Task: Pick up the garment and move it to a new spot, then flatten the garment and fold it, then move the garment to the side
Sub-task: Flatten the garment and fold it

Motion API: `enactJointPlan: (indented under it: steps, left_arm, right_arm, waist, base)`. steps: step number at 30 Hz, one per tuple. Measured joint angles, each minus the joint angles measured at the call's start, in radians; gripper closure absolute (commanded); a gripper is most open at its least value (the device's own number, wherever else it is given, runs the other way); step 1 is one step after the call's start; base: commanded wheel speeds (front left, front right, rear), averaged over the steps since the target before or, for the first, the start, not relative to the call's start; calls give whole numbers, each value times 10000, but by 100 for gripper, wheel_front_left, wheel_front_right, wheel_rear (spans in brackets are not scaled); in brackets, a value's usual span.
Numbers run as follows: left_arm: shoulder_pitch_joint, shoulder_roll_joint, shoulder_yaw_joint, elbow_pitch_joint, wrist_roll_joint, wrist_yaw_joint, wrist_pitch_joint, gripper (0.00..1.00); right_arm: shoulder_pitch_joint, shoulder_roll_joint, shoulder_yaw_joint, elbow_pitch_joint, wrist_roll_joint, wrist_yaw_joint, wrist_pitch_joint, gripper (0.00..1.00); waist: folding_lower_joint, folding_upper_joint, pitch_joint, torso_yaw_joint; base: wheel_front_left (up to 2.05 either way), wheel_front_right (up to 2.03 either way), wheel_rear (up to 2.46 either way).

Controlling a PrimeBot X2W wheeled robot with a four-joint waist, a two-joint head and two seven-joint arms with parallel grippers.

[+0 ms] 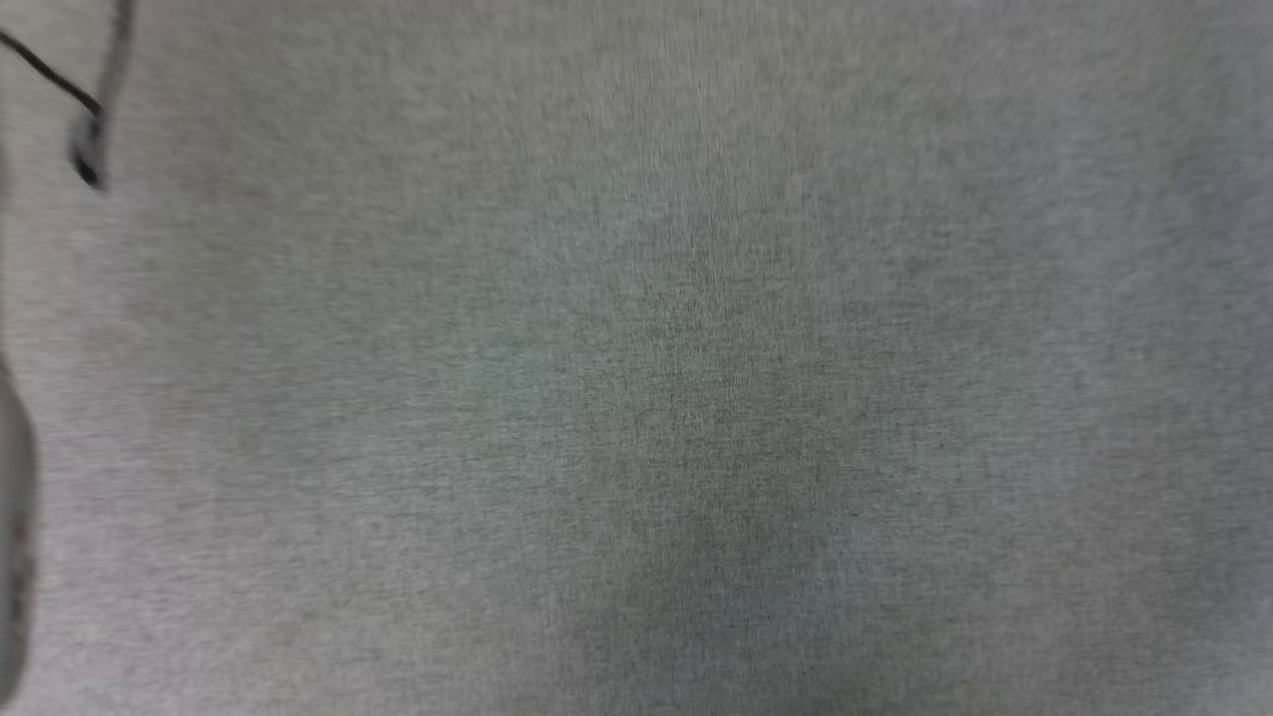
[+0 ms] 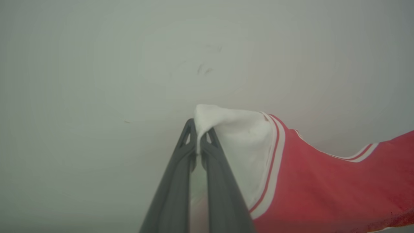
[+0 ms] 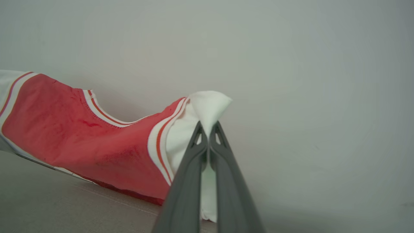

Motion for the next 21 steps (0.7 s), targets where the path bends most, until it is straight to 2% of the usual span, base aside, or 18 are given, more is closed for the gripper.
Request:
enactJointPlan:
  steps: [6,12,15,17,18,19,21]
  left_arm:
    - [2663,-134,10,-274,-602,-105,-117,100]
    - [5946,-169,-19,-1145,-966,-59,-253,100]
    - [7661,-159,-17,-1850,-1120,207,-311,100]
    - [8214,-148,2,-2125,-1200,307,-297,100]
    - [9346,-121,88,-2671,-1404,579,-232,100]
    - [9346,-121,88,-2671,-1404,579,-232,100]
    - [10502,-50,151,-3271,-1584,848,-123,100]
  right_arm:
    - [2555,-506,986,-640,1035,0,196,100]
    - [5714,-1172,1256,-1728,1919,0,462,100]
    - [7187,-1383,1127,-2301,2148,0,575,100]
    - [7655,-1440,1074,-2500,2148,0,614,100]
    - [8590,-1511,894,-2869,2174,0,750,100]
    - [8590,-1511,894,-2869,2174,0,750,100]
    - [9563,-1559,635,-3239,2171,0,890,100]
  waist:
    - [-1,0,-1336,136]
    - [-3,0,-2836,265]
    - [-5,0,-3558,318]
    - [-5,0,-3780,333]
    - [-5,0,-4206,354]
    - [-5,0,-4206,354]
    - [-6,0,-4601,365]
  base:
    - [0,0,0]
    - [0,0,0]
    - [0,0,0]
    - [0,0,0]
    - [0,0,0]
    - [0,0,0]
    - [0,0,0]
